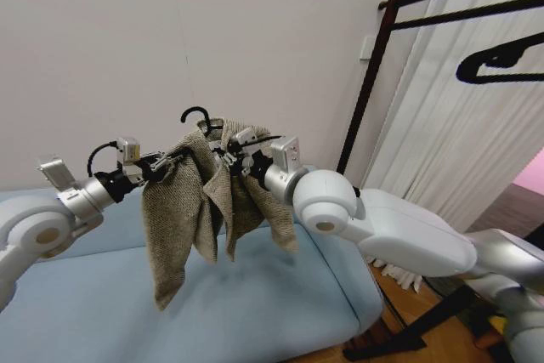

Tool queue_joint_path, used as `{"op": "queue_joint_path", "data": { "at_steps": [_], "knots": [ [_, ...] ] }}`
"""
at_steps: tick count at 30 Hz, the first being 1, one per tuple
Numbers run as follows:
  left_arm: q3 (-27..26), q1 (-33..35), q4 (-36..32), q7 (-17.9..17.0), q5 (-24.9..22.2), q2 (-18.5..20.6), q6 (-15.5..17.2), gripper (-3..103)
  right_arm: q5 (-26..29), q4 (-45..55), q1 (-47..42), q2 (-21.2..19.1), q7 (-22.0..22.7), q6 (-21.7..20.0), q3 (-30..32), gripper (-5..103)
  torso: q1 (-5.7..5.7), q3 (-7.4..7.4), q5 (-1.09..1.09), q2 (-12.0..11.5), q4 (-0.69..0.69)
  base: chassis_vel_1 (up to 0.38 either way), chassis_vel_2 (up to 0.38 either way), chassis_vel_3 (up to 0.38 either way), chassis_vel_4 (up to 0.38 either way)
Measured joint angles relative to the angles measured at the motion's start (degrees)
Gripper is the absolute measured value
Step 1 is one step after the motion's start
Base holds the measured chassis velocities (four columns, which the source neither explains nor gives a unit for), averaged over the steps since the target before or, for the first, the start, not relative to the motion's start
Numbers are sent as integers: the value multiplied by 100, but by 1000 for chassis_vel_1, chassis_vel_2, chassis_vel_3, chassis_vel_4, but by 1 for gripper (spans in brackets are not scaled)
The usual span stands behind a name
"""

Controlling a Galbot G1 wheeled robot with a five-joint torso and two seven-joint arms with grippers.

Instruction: Pick up the clothes from the sofa and hang them on the clothes hanger.

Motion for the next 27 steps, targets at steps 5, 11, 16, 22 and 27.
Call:
{"op": "queue_joint_path", "data": {
  "at_steps": [5,11,16,22,27],
  "knots": [
    [-4,-35,69,17,-16,-14,-44,5,67,156,-26,-167,-7,1,3,62,0,0,0,0,2,0,0,0,0],
    [16,-49,108,5,-13,-107,-53,5,129,310,-2,-328,-37,4,-27,83,0,0,0,0,2,0,0,0,0],
    [32,-74,185,165,36,-138,-118,5,149,286,39,-573,-156,32,72,97,0,0,0,0,2,0,0,0,0],
    [-1,-35,251,413,92,-147,-166,5,32,-409,250,-1052,-1441,-133,582,100,0,0,1,0,0,0,0,0,0],
    [-12,-30,250,529,98,-143,-176,5,-125,-1121,448,-1086,-2730,-501,916,100,0,0,2,0,2,0,0,0,0]
  ]
}}
